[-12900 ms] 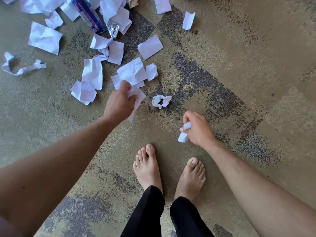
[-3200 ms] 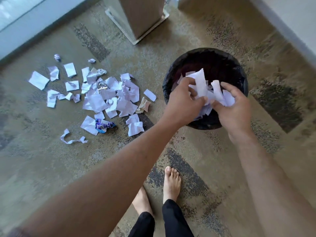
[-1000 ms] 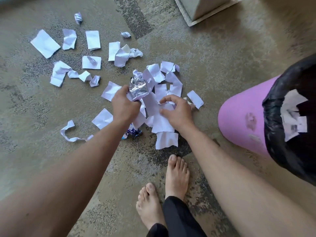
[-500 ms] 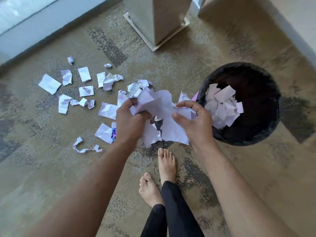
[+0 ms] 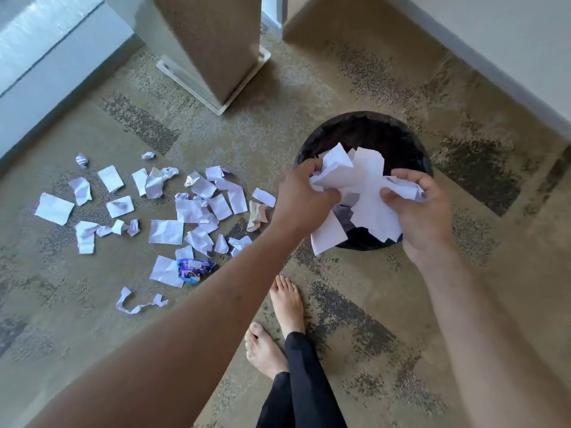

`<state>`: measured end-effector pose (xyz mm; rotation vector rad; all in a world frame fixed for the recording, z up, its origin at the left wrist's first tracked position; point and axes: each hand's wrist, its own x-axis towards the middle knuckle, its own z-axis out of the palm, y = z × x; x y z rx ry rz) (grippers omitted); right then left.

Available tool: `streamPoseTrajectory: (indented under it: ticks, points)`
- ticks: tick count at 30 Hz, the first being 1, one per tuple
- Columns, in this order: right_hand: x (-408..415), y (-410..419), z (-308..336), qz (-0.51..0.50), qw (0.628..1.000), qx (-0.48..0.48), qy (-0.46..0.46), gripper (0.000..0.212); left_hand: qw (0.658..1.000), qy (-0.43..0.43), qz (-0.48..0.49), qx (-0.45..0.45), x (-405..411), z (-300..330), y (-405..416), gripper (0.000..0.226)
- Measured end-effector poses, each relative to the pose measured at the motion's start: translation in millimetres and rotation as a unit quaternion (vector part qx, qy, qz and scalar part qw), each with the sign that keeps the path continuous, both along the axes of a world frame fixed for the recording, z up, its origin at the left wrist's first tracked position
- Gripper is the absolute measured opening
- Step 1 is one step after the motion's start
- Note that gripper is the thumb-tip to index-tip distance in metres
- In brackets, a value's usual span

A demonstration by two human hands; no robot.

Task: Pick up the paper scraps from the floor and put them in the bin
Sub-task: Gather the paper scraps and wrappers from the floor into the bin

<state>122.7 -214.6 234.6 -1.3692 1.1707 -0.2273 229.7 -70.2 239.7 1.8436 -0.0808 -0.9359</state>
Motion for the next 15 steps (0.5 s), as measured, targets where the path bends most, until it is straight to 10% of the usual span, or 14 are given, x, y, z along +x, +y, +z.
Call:
streamPoseTrajectory:
  ticks: [9, 15]
  points:
    - [19, -22, -4, -0.052, 0.99, 0.119, 0.05, 0.046, 0.998, 0.037, -0.04, 0.031, 7, -20, -34, 0.075]
    - [19, -18, 1, -0.064, 0.991, 0.096, 0.061, 0.044, 0.989, 0.145, 0.022, -0.03, 14, -15, -37, 0.06]
